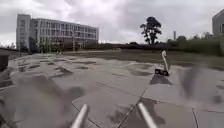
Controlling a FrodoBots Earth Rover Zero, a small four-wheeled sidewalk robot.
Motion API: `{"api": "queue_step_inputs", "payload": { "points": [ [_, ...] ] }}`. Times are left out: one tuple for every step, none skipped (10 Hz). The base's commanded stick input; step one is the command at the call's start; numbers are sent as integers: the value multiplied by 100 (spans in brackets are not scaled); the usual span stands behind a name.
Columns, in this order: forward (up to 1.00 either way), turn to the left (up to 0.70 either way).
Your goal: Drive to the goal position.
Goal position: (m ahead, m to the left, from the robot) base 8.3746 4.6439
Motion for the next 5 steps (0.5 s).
{"api": "queue_step_inputs", "payload": {
  "points": [
    [70, 27],
    [70, 27],
    [70, 27],
    [70, 27],
    [70, 27]
  ]
}}
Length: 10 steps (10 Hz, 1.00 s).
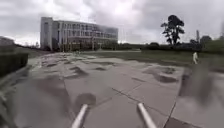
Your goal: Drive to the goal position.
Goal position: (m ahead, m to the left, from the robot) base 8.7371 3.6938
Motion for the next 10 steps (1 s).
{"api": "queue_step_inputs", "payload": {
  "points": [
    [70, 27],
    [70, 27],
    [70, 27],
    [70, 4],
    [70, 0],
    [70, 0],
    [70, 0],
    [70, 0],
    [70, 0],
    [70, 0]
  ]
}}
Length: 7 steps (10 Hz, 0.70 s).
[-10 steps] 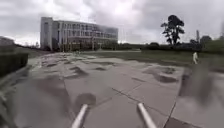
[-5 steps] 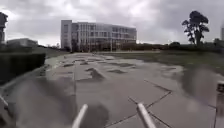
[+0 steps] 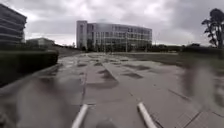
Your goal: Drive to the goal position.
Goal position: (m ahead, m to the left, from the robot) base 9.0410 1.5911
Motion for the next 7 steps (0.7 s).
{"api": "queue_step_inputs", "payload": {
  "points": [
    [70, 0],
    [70, 0],
    [70, 0],
    [70, 0],
    [70, 0],
    [70, 0],
    [70, 0]
  ]
}}
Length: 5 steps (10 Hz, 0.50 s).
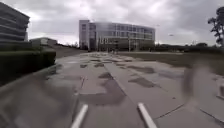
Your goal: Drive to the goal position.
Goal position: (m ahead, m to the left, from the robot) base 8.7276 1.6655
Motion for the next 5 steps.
{"api": "queue_step_inputs", "payload": {
  "points": [
    [70, 0],
    [70, 0],
    [70, 0],
    [70, 0],
    [70, 0]
  ]
}}
